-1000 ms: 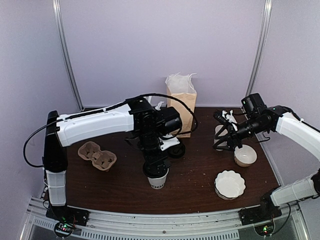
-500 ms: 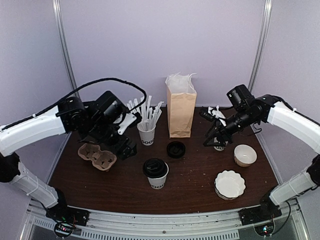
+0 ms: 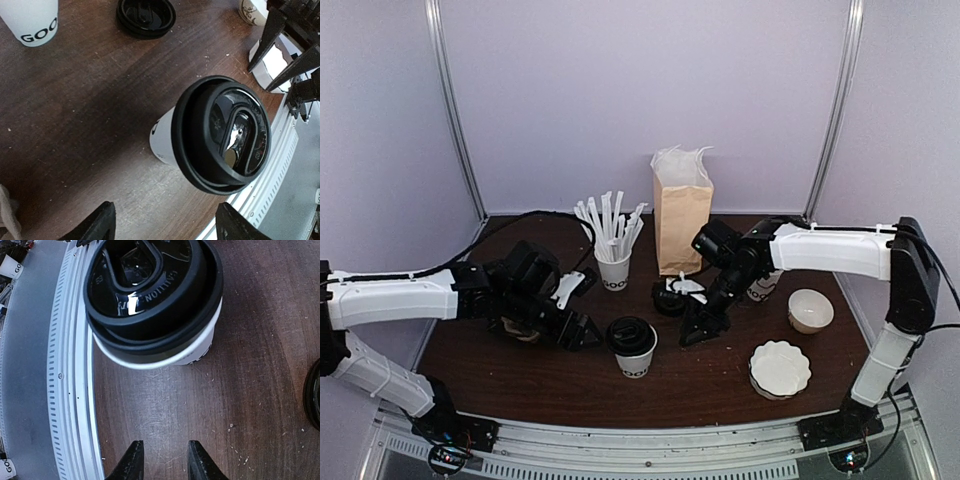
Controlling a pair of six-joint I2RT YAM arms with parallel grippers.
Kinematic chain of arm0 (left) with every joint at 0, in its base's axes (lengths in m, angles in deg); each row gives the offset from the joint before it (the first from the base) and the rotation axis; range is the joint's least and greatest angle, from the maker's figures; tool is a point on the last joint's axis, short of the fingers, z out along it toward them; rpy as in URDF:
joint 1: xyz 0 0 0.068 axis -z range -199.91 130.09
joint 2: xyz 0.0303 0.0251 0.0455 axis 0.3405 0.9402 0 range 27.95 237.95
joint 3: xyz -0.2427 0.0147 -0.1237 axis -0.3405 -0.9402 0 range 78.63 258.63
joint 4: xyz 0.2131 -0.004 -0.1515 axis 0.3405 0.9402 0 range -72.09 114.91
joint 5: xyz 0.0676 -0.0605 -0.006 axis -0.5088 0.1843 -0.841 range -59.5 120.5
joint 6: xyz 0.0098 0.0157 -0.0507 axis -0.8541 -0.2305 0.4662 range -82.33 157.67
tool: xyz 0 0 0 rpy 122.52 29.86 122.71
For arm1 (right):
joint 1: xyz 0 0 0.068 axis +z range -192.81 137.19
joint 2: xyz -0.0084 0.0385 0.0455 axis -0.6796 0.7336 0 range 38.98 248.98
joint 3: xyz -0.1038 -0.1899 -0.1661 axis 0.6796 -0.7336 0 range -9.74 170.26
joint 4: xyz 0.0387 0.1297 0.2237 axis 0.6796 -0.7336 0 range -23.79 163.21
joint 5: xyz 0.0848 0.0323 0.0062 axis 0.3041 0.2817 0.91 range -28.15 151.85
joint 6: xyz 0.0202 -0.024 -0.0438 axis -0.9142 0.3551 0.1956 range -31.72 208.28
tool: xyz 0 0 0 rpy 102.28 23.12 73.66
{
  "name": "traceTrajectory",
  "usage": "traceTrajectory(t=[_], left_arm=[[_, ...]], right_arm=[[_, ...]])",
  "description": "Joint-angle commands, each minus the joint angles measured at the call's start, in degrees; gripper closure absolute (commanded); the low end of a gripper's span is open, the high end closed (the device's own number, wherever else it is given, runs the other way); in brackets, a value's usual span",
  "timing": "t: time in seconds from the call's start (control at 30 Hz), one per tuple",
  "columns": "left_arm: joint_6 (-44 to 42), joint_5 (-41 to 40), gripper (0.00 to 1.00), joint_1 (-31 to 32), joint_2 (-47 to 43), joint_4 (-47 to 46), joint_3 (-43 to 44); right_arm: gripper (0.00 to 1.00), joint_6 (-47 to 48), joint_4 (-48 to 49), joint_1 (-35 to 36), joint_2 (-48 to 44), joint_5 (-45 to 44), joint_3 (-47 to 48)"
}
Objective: Pack the takeout coffee
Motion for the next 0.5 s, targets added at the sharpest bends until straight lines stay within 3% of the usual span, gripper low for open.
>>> traceTrajectory(t=[0.0, 0.47], left_arm=[[2.56, 6.29, 0.28, -0.51, 2.17, -12.73, -0.78], [2.38, 7.72, 0.29, -0.51, 7.26, -13.19, 1.64]], right_arm=[[0.67, 1.03, 3.94, 2.94, 3.91, -1.66, 3.35], [0.7, 1.74, 2.67, 4.79, 8.48, -1.79, 6.83]])
